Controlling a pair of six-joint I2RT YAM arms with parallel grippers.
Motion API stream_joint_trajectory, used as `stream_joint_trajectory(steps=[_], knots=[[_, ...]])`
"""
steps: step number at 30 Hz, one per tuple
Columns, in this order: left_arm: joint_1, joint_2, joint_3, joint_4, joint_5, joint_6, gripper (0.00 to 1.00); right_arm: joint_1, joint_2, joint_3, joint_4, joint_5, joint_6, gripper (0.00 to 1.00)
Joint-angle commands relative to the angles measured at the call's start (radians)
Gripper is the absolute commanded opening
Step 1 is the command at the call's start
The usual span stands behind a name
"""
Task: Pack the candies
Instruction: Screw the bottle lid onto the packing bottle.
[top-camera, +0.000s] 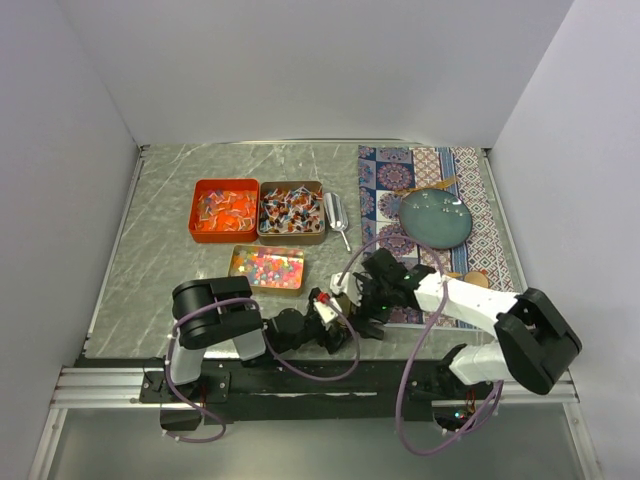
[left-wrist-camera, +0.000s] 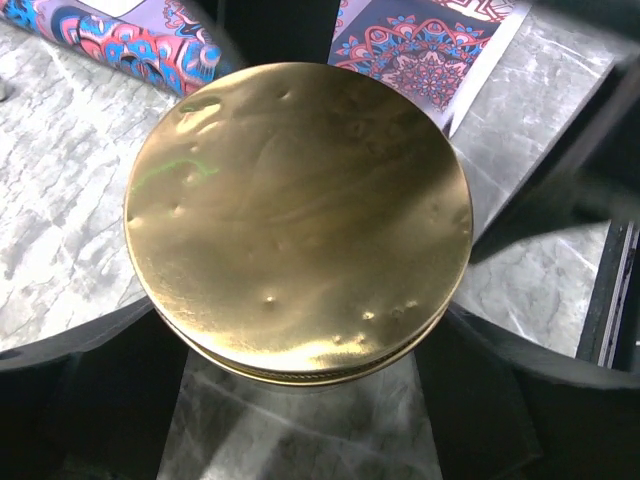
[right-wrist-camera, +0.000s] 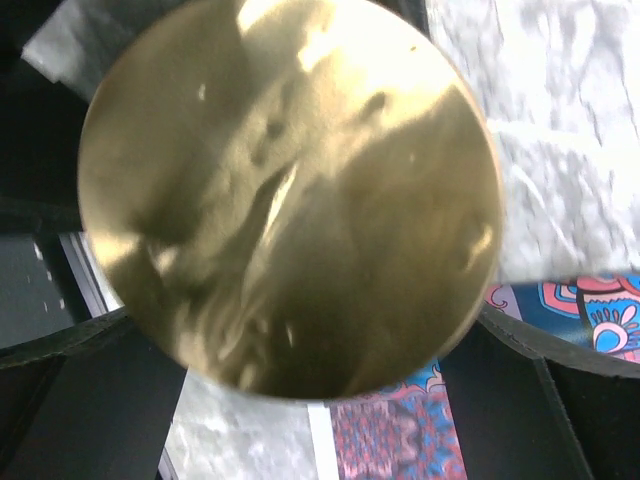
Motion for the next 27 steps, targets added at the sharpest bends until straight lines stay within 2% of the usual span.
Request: stream_joint_trajectory(steps=[1,3,7,10,14,15,17,18,19,20,21,22,27], knots=[[0.009,0.035,0.023,-0.123,-0.030,0.011,0.81,-0.068,-0.094,0.000,-0.153,0.066,-0.081,1.00],[0.009,0.044,0.049,-0.187,-0.028,0.010,0.79,-0.099,-0.131,-0.019,-0.193,0.078,-0.138,1.00],[0.005,0.050,0.052,-0.200,-0.013,0.021,0.77,-0.175,-0.246,-0.054,-0.247,0.090,-0.257,1.00],[-0.006,0.059,0.057,-0.207,0.001,0.031,0.72,-0.260,-0.313,-0.034,-0.239,0.015,-0.333,1.00],[-0.021,0.058,0.055,-0.232,0.006,0.048,0.65,-0.312,-0.375,-0.017,-0.158,-0.155,-0.442,1.00],[-0.022,0.056,0.058,-0.242,0.018,0.047,0.61,-0.318,-0.381,-0.016,-0.117,-0.216,-0.460,1.00],[-0.022,0.038,0.052,-0.281,0.042,0.042,0.47,-0.324,-0.364,0.003,-0.081,-0.265,-0.488,1.00],[-0.022,0.032,0.052,-0.293,0.056,0.034,0.36,-0.329,-0.329,0.019,-0.078,-0.320,-0.492,1.00],[-0.023,0.026,0.053,-0.305,0.079,0.033,0.16,-0.332,-0.304,0.065,-0.092,-0.359,-0.514,1.00],[-0.023,0.018,0.055,-0.327,0.088,0.033,0.06,-0.337,-0.278,0.094,-0.116,-0.391,-0.532,1.00],[-0.026,0.015,0.057,-0.331,0.090,0.034,0.01,-0.338,-0.220,0.124,-0.180,-0.429,-0.563,1.00],[-0.028,0.013,0.057,-0.338,0.090,0.031,0.01,-0.340,-0.193,0.174,-0.207,-0.495,-0.599,1.00],[-0.029,-0.031,0.064,-0.448,0.136,0.019,0.01,-0.335,-0.062,0.268,-0.345,-0.580,-0.722,1.00]])
